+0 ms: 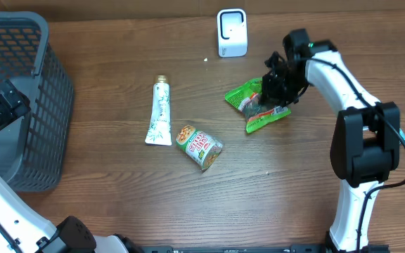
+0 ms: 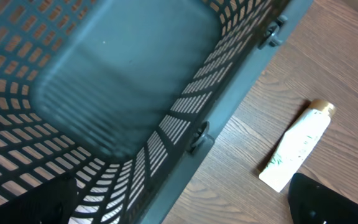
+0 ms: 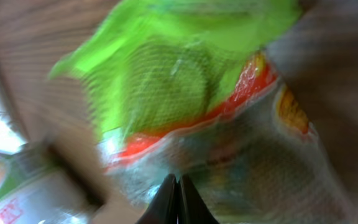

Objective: Scan the item barcode

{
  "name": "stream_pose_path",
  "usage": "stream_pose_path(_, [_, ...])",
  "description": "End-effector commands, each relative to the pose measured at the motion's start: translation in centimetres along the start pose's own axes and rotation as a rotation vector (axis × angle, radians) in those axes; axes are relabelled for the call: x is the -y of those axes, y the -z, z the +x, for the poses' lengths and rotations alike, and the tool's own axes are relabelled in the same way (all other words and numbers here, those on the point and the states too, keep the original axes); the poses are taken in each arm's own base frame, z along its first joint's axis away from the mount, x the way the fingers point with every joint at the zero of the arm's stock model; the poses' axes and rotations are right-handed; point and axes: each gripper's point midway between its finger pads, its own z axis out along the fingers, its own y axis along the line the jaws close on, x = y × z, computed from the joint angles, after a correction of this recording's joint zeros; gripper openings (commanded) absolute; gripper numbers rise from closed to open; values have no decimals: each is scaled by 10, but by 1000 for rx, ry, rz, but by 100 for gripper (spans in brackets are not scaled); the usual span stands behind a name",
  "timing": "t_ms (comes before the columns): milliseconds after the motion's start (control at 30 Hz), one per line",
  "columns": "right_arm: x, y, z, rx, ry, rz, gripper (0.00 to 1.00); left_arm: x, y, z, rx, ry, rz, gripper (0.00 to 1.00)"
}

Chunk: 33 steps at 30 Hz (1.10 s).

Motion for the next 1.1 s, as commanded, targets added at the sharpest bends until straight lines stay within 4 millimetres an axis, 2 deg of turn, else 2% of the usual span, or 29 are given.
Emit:
stream_pose_path(0, [50,-22,1,65,-93,200,4,0,1,-1,5,-14,3,100])
stream_pose_path(133, [67,-41,11,75,-84,228,5,0,1,-1,5,-14,3,100])
stream_pose_path(233, [68,-39,16,49,-70,234,27,0,1,-1,5,-14,3,100])
stream_pose_path(300, [62,-32,15,34,-70,208,40,0,1,-1,5,-14,3,100])
stream_pose_path(400, [39,-6,5,25,-20,142,50,0,1,-1,5,-14,3,100])
stream_pose_path(633, [-15,84,-25,117,122,113,58,0,1,-1,5,-14,3,99])
stream_pose_path(700, [-24,93,-30,141,141,109,56,0,1,-1,5,-14,3,100])
stream_pose_path(767, [-26,90,-26,127,144,119,52,0,1,-1,5,-14,3,100])
stream_pose_path(833, [-8,83,-21,104,70,200,51,0,1,-1,5,-14,3,100])
stream_pose_path(900, [38,77,-9,94,-152,397,51,0,1,-1,5,-14,3,100])
stream_pose_path(967, [58,72,-1,86,-233,451,51,0,1,-1,5,-14,3,100])
stream_pose_path(1067, [76,58,11,54,-288,456,51,0,1,-1,5,-14,3,100])
